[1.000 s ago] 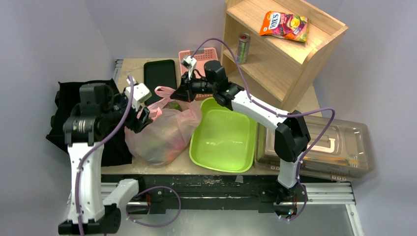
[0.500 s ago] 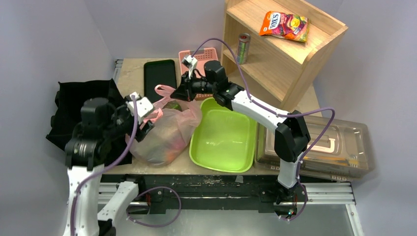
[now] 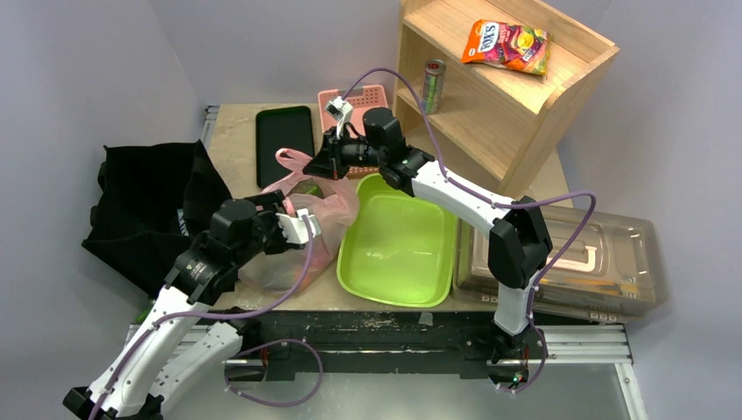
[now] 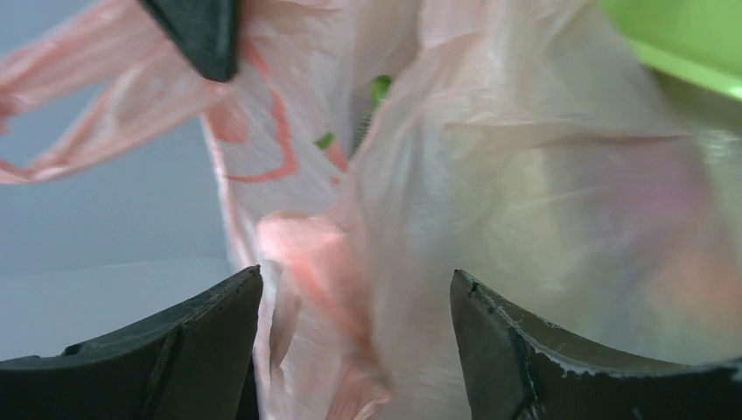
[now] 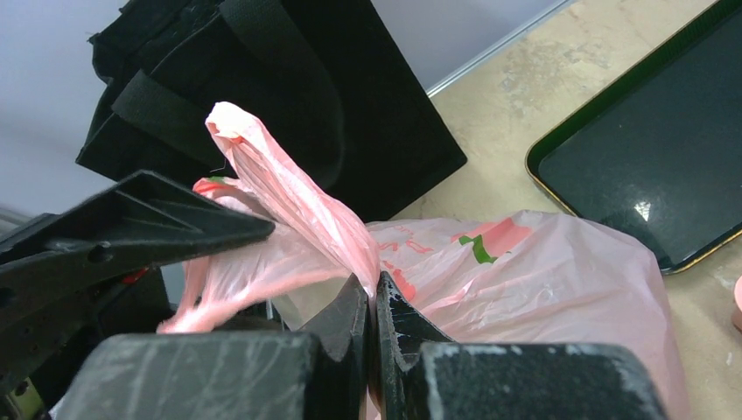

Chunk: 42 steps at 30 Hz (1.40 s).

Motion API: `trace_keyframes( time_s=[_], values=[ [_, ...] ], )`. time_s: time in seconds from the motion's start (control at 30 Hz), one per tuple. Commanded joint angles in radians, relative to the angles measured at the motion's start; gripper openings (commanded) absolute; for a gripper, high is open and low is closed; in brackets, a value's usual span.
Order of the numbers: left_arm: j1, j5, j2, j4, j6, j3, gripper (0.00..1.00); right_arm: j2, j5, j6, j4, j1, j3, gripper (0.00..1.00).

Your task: Untie the knot of the grocery bags and take out the mixed food

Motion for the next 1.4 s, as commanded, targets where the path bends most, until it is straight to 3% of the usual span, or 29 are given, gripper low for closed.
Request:
trace_keyframes(
  time_s=[0.0,0.07,0.2,0.27,0.4,0.43,0.63,0.73,0.77,0.8,0.93,1.03,1.27,1.37],
  values=[
    [-0.04,-0.286,-0.001,0.346,0.177,-0.058,0.75,-0.016,-0.003,0.014,0.034,0.002,0.039,0.0],
    [-0.04,-0.347,0.0,0.422,0.208,-0.06,0.72,-0.019,-0.007,0.001,0.021,0.001,0.041,0.0],
    [-0.036,-0.394,-0.019,0.364,0.199,0.058,0.56,-0.031,0.016,-0.03,-0.006,-0.002,0.045,0.0],
    [-0.027,-0.406,-0.032,0.315,0.214,0.121,0.41,-0.04,0.047,-0.04,-0.01,-0.003,0.046,0.0],
    [0.025,-0.398,-0.047,0.269,0.209,0.193,0.02,-0.057,0.111,-0.054,0.004,-0.004,0.043,0.0],
    [0.036,-0.396,-0.05,0.268,0.2,0.205,0.0,-0.063,0.129,-0.058,0.011,-0.004,0.04,0.0],
    [0.096,-0.3,-0.069,0.148,0.128,0.262,0.0,-0.114,0.234,-0.088,0.122,-0.005,-0.003,0.15],
    [0.099,-0.271,-0.083,0.083,0.094,0.252,0.0,-0.119,0.227,-0.096,0.142,-0.007,0.015,0.41],
    [0.099,-0.255,-0.084,0.062,0.079,0.25,0.0,-0.119,0.23,-0.106,0.134,-0.007,0.024,0.58],
    [0.099,-0.248,-0.083,0.053,0.061,0.253,0.0,-0.124,0.247,-0.125,0.12,-0.007,0.029,0.67],
    [0.112,-0.227,-0.059,0.026,-0.019,0.287,0.0,-0.191,0.32,-0.287,0.113,0.041,-0.029,0.81],
    [0.118,-0.205,-0.048,0.008,-0.045,0.307,0.0,-0.233,0.347,-0.388,0.102,0.085,-0.101,0.85],
    [0.118,-0.186,-0.046,-0.024,-0.064,0.33,0.0,-0.158,0.425,-0.559,-0.02,0.145,-0.063,0.88],
    [0.118,-0.184,-0.046,-0.027,-0.069,0.334,0.0,-0.079,0.52,-0.609,-0.032,0.16,0.01,0.82]
  ],
)
